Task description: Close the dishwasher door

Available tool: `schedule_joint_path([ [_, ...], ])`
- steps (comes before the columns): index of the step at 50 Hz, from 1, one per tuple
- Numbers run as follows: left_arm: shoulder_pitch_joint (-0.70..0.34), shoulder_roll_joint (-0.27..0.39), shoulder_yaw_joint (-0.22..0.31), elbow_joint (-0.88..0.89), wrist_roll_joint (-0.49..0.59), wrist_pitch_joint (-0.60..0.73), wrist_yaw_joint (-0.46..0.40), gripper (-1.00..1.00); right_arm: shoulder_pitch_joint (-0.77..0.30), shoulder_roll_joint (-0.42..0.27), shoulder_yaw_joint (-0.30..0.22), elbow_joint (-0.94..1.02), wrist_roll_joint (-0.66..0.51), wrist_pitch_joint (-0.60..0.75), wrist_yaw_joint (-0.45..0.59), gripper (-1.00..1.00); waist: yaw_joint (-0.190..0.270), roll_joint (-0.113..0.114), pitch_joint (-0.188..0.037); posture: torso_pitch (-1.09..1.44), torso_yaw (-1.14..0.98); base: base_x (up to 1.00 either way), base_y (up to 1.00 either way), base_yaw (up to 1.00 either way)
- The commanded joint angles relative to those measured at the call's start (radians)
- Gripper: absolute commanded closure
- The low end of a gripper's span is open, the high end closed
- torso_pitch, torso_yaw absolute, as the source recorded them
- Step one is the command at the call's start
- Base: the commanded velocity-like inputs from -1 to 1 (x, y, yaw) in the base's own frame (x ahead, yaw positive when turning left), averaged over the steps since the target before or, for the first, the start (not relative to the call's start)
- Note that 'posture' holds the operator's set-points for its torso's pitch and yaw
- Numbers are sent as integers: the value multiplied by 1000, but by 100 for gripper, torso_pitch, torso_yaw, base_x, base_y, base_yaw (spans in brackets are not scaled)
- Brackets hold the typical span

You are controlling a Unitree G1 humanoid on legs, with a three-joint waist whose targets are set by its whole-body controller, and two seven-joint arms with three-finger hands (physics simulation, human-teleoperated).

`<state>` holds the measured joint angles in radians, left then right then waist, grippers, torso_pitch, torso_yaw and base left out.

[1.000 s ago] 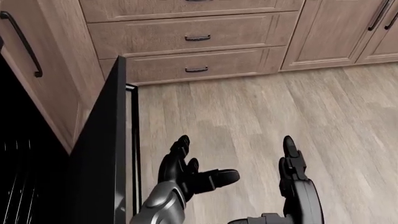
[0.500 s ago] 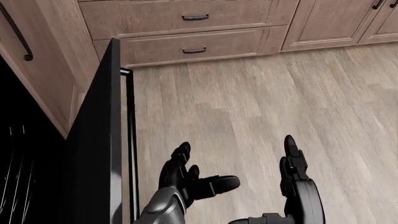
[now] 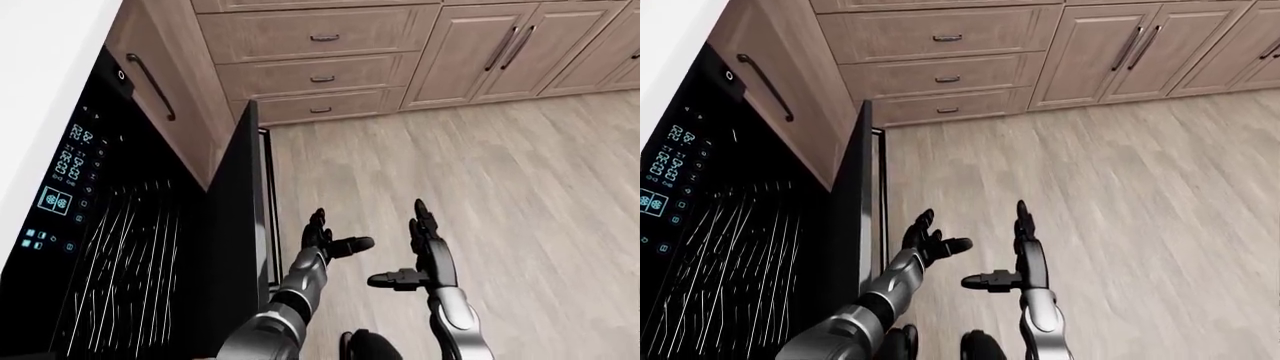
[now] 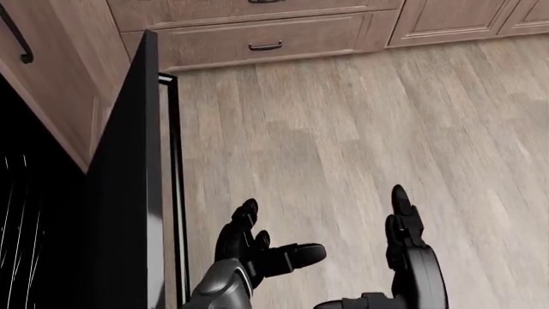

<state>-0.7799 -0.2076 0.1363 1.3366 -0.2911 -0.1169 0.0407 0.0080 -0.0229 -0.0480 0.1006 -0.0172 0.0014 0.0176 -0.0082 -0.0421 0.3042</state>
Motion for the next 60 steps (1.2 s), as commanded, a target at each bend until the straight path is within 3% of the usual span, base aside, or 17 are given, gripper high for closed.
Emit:
schedule_joint_path([
  [1,-25,-6,-2,-25,1,-11,-8,-100,-10,-3,-2,-36,0,-30,-1,-100,0,-4,-29,63,0,0,0,0],
  [13,-30,4,16,-15,-5,-18,-15,-100,-18,-4,-2,-21,0,-33,-2,-100,-2,-2,-5,65,0,0,0,0],
  [28,-57,26,69,-1,-69,110,14,-100,-11,-5,-4,-34,2,-32,-1,-100,-4,1,15,64,0,0,0,0],
  [35,-82,39,88,7,-89,122,163,-100,-3,-5,-6,-48,4,-28,0,-100,-6,3,18,64,0,0,0,0],
  [43,-83,66,115,21,-56,47,448,-100,0,-4,-6,-56,5,-26,2,-100,-11,6,20,64,0,0,0,0],
  [49,-84,79,142,23,-61,31,491,-100,1,-4,-6,-60,6,-24,3,-100,-15,4,23,64,0,0,0,0],
  [55,-83,93,151,25,-49,-10,588,-100,-7,-3,-3,-47,4,-28,1,-100,-22,-2,23,64,0,0,0,0],
  [60,-86,97,155,25,-49,-15,595,-100,-8,-4,-3,-44,5,-29,2,-100,-26,-6,26,64,0,0,0,0],
])
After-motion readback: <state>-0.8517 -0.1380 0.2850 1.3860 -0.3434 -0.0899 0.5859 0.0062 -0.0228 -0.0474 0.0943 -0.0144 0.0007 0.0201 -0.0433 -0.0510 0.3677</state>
